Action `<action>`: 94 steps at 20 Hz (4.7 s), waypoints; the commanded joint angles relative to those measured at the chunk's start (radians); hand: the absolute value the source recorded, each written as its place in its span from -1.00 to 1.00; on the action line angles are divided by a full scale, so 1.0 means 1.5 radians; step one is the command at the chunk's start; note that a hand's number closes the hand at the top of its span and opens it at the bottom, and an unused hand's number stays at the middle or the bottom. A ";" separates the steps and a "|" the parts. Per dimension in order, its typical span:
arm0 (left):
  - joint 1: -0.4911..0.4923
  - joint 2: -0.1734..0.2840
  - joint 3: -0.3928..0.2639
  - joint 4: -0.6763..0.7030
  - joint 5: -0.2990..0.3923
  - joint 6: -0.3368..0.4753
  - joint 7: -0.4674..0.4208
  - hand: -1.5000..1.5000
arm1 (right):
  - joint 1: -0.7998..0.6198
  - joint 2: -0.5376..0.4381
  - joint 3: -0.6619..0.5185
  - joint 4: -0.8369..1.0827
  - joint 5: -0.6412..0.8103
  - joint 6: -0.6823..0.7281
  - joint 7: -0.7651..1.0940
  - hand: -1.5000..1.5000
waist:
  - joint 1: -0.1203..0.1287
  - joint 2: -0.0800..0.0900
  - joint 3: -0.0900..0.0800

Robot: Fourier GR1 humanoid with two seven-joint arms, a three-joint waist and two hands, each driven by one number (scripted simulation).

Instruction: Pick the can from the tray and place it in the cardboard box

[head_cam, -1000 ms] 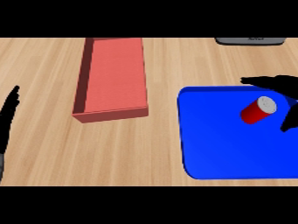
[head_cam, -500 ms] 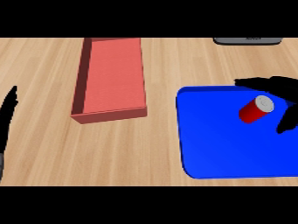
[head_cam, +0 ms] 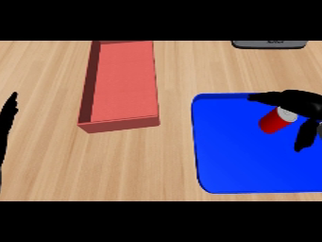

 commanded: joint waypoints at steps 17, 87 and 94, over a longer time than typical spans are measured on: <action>-0.063 -0.035 -0.014 -0.007 -0.034 -0.030 0.010 0.00 | -0.203 0.147 -0.070 0.148 0.101 -0.210 -0.030 1.00 | 0.063 0.025 0.002; -0.131 -0.073 -0.032 0.023 -0.062 -0.039 0.013 0.00 | -0.620 0.440 -0.397 0.517 -0.206 -0.244 0.008 -1.00 | 0.112 0.036 -0.001; -0.122 -0.059 -0.020 0.030 -0.069 -0.032 0.002 0.00 | -0.631 0.418 -0.449 0.511 -0.258 -0.190 0.028 -1.00 | 0.097 0.041 -0.001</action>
